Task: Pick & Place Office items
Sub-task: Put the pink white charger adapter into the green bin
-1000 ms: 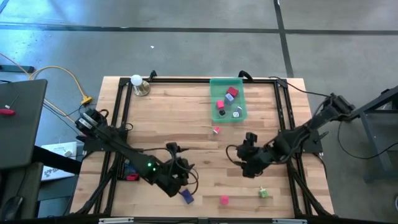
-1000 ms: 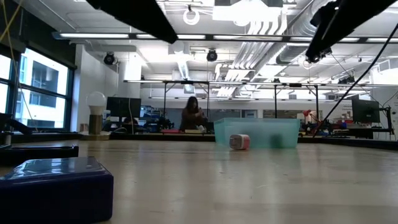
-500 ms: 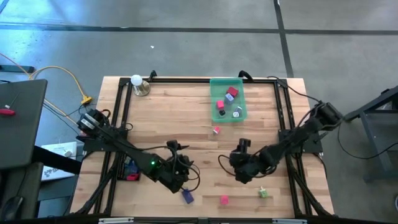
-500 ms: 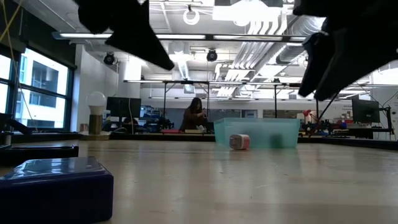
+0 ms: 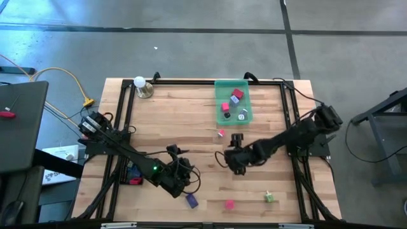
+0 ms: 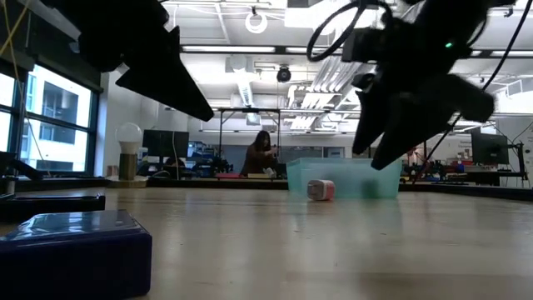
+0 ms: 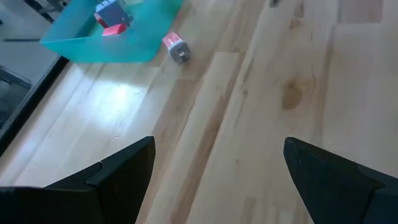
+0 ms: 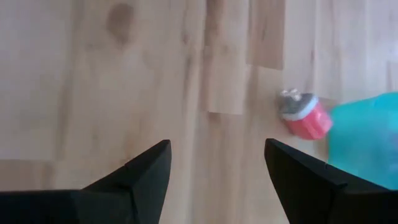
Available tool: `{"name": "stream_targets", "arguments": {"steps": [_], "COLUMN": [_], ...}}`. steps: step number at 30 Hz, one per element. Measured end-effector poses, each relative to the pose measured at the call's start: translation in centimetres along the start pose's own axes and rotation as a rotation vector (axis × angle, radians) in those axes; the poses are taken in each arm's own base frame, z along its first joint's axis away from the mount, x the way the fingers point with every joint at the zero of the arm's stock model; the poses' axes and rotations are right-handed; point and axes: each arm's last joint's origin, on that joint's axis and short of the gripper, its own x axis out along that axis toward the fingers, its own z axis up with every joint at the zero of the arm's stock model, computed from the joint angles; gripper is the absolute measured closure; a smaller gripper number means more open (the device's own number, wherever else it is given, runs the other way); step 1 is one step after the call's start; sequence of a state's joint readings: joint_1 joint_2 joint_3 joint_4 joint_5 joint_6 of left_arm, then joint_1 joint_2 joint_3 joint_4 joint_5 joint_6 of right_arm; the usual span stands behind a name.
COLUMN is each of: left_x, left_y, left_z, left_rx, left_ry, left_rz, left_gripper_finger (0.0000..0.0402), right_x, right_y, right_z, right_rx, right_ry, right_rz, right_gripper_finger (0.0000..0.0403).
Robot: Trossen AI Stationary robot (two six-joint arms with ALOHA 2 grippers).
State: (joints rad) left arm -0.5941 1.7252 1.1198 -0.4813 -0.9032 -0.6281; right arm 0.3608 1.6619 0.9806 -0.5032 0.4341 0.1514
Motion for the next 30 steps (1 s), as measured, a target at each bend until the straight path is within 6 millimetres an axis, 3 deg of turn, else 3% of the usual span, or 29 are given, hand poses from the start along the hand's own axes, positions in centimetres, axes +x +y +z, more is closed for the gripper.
{"name": "stream_targets", "arguments": {"steps": [6,14,20,26,30], "left_x": [0.0,0.1,0.1,0.1,0.1], "left_y": [-0.1,0.0,-0.1,-0.1,-0.1], "left_z": [0.0,0.2,0.2,0.2,0.2], "left_rx": [-0.019,-0.039,-0.044,-0.045,-0.043], "left_ry": [0.003,-0.002,-0.005,-0.005,-0.004], "left_rz": [-0.011,-0.013,-0.016,-0.017,-0.018], "left_gripper_finger": [0.0055,0.0055,0.0055,0.0055,0.0055], "right_x": [1.5,2.2,2.5,4.5,5.5], "right_y": [-2.5,-4.2,-5.0,-5.0,-4.9], "right_z": [0.4,0.6,0.6,0.4,0.4], "right_rx": [-0.003,-0.095,-0.133,-0.161,-0.195], "right_ry": [0.017,0.016,0.025,0.058,0.075], "right_rz": [0.061,0.007,-0.022,-0.021,-0.128], "right_gripper_finger": [0.0156,0.0156,0.0156,0.0156,0.0156]}}
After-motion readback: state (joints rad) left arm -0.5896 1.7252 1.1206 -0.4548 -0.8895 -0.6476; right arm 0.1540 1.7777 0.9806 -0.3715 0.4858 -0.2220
